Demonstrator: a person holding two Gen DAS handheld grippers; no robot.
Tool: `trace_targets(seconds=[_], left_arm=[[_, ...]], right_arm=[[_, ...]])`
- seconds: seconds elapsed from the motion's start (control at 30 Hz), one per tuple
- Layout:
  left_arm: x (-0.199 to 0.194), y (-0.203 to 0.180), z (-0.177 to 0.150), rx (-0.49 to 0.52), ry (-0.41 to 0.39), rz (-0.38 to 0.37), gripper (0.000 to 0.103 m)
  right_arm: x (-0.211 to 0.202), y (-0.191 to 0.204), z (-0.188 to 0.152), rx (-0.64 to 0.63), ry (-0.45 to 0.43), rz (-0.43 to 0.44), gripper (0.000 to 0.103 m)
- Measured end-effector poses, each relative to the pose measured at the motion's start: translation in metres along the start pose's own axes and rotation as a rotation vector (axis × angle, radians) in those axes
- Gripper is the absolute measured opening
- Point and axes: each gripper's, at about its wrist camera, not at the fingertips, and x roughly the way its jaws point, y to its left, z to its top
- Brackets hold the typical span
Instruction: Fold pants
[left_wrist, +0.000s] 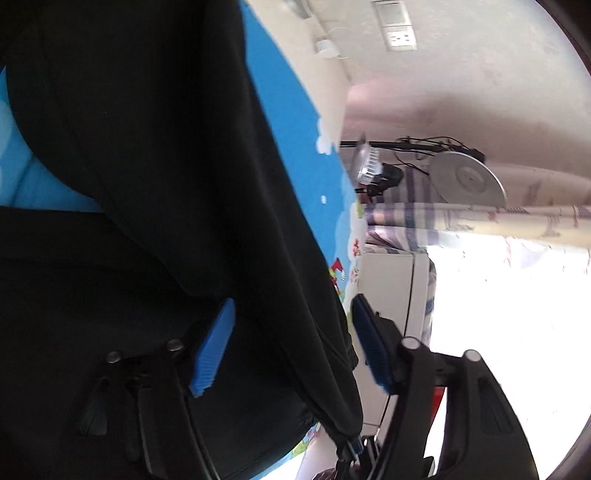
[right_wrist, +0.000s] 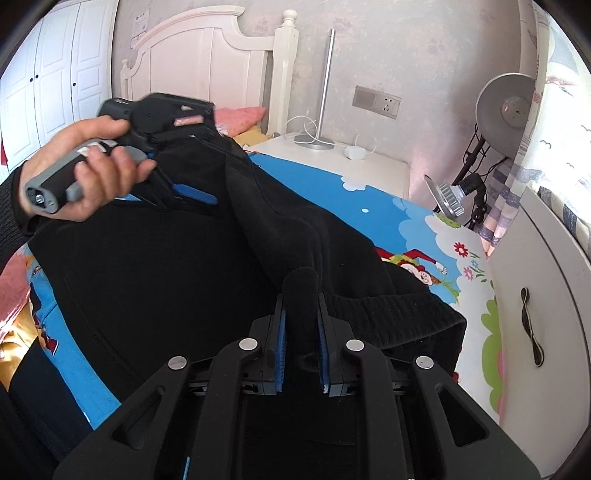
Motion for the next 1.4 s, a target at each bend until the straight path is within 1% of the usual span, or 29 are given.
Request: trace_targets(seconds=[0.07, 0.13, 0.17, 0.2, 0.23, 0.27, 0.3, 0.33, 0.37, 0.4, 0.43, 0.47, 0.53, 0.57, 0.6, 0.67, 0.77, 0.83, 0.93, 1.1, 1.13, 1.2, 1.33, 1.4], left_arm=[[0.011, 0.002, 0.003, -0.013, -0.002, 0.018, 0.059], [0.031, 0.000, 0.008, -0.028, 0.041, 0.044, 0.058], [0.036, 0.000, 0.008, -0.025, 0.057, 0.056, 0.046], [0.039, -0.001, 0.007, -0.013, 0.070, 0.077, 0.029], [0.038, -0.004, 0.005, 0.015, 0.063, 0.116, 0.010], [0.038, -0.006, 0.003, 0.030, 0.056, 0.108, 0.010], [0.035, -0.007, 0.001, 0.043, 0.052, 0.087, 0.010], [0.032, -0.007, -0.001, 0.050, 0.047, 0.081, 0.010], [0.030, -0.007, -0.003, 0.057, 0.041, 0.080, 0.010], [0.025, -0.006, -0.004, 0.064, 0.038, 0.073, 0.010], [0.024, -0.007, -0.004, 0.066, 0.039, 0.067, 0.010], [0.020, -0.006, -0.006, 0.071, 0.038, 0.061, 0.010], [0.017, -0.005, -0.007, 0.077, 0.035, 0.055, 0.010], [0.016, -0.005, -0.009, 0.078, 0.033, 0.050, 0.010], [0.014, -0.005, -0.010, 0.076, 0.033, 0.047, 0.010], [0.014, -0.007, -0.011, 0.083, 0.030, 0.038, 0.010], [0.010, -0.015, -0.014, 0.101, 0.026, 0.026, 0.010], [0.007, -0.022, -0.014, 0.114, 0.022, 0.023, 0.010], [0.001, -0.033, -0.014, 0.133, 0.014, 0.020, 0.010], [-0.005, -0.038, -0.015, 0.145, 0.009, 0.021, 0.010], [-0.005, -0.038, -0.016, 0.143, 0.009, 0.021, 0.010], [-0.005, -0.038, -0.017, 0.142, 0.008, 0.020, 0.010], [-0.012, -0.037, -0.019, 0.148, 0.007, 0.012, 0.010], [-0.017, -0.038, -0.021, 0.152, 0.003, 0.007, 0.010]], right_arm=[[0.001, 0.004, -0.003, -0.013, 0.004, -0.004, 0.017], [0.001, 0.007, -0.005, -0.015, 0.007, -0.001, 0.017], [0.002, 0.008, -0.006, -0.013, 0.010, 0.002, 0.017], [0.004, 0.008, -0.009, -0.008, 0.020, 0.004, 0.017], [0.005, 0.008, -0.011, 0.001, 0.033, -0.001, 0.018], [0.005, 0.006, -0.014, 0.027, 0.044, -0.014, 0.019], [0.002, 0.004, -0.017, 0.057, 0.047, -0.010, 0.020], [0.000, 0.001, -0.021, 0.097, 0.052, 0.007, 0.024], [-0.004, -0.003, -0.026, 0.169, 0.062, 0.033, 0.042], [-0.007, -0.006, -0.030, 0.220, 0.064, 0.044, 0.072], [-0.012, -0.009, -0.035, 0.280, 0.059, 0.064, 0.084], [-0.016, -0.012, -0.039, 0.336, 0.049, 0.090, 0.090], [-0.015, -0.021, -0.048, 0.496, 0.085, 0.166, 0.090], [-0.012, -0.024, -0.050, 0.551, 0.103, 0.181, 0.090], [-0.007, -0.027, -0.055, 0.632, 0.127, 0.206, 0.090], [0.004, -0.031, -0.061, 0.744, 0.168, 0.265, 0.090], [0.018, -0.036, -0.068, 0.907, 0.197, 0.349, 0.090], [0.026, -0.036, -0.072, 0.988, 0.210, 0.394, 0.090], [0.033, -0.026, -0.072, 1.083, 0.210, 0.444, 0.089], [0.046, 0.007, -0.069, 1.235, 0.146, 0.497, 0.089], [0.050, 0.014, -0.066, 1.257, 0.129, 0.504, 0.089], [0.057, 0.022, -0.060, 1.279, 0.074, 0.475, 0.089], [0.074, 0.019, -0.047, 1.316, 0.007, 0.382, 0.084], [0.074, 0.012, -0.041, 1.311, -0.043, 0.314, 0.081]])
